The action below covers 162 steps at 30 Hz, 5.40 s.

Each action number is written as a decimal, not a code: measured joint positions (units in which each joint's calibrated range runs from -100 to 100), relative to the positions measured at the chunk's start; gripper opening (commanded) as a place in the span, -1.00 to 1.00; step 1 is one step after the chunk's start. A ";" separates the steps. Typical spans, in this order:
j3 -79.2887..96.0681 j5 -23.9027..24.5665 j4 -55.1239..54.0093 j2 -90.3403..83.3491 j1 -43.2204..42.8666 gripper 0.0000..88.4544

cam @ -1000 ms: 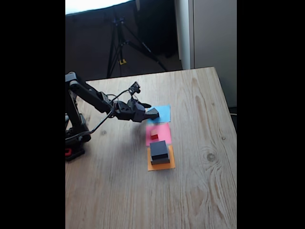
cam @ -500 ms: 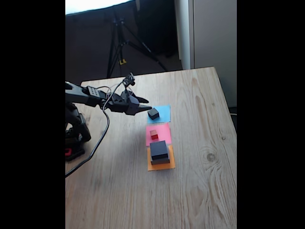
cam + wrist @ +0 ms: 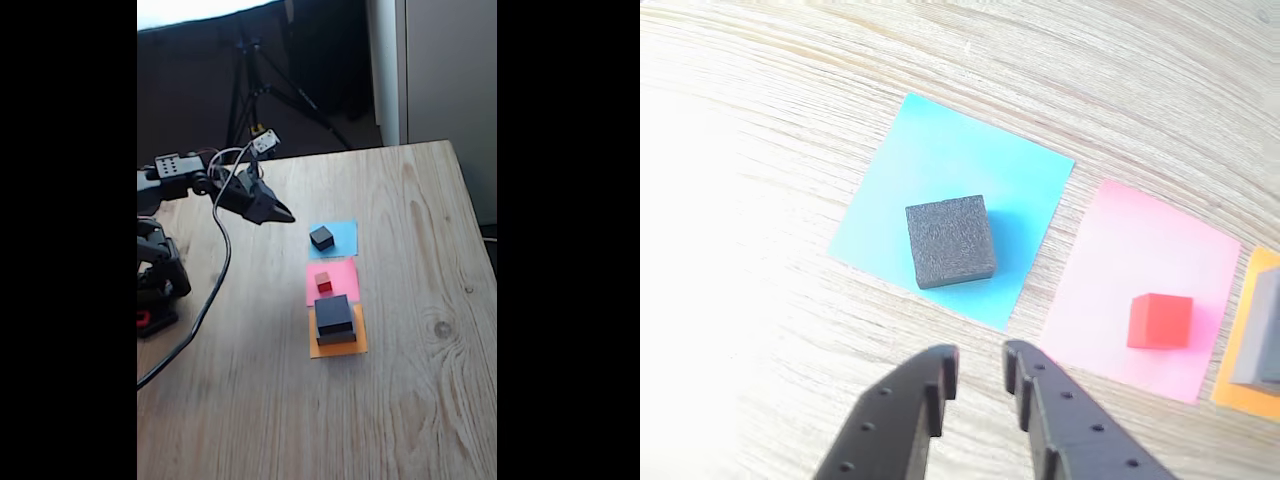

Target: Tower of hanoi

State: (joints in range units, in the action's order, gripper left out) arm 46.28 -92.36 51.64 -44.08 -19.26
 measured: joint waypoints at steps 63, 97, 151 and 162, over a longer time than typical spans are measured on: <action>39.81 -6.94 -46.20 -7.61 29.43 -0.36; 39.81 -5.21 -102.40 44.38 26.12 -0.38; 32.33 -6.94 -112.89 60.03 23.34 -0.67; 32.86 -6.94 -112.81 60.03 23.34 -0.79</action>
State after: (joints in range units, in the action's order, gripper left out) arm 79.14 -99.31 -61.17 15.95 4.08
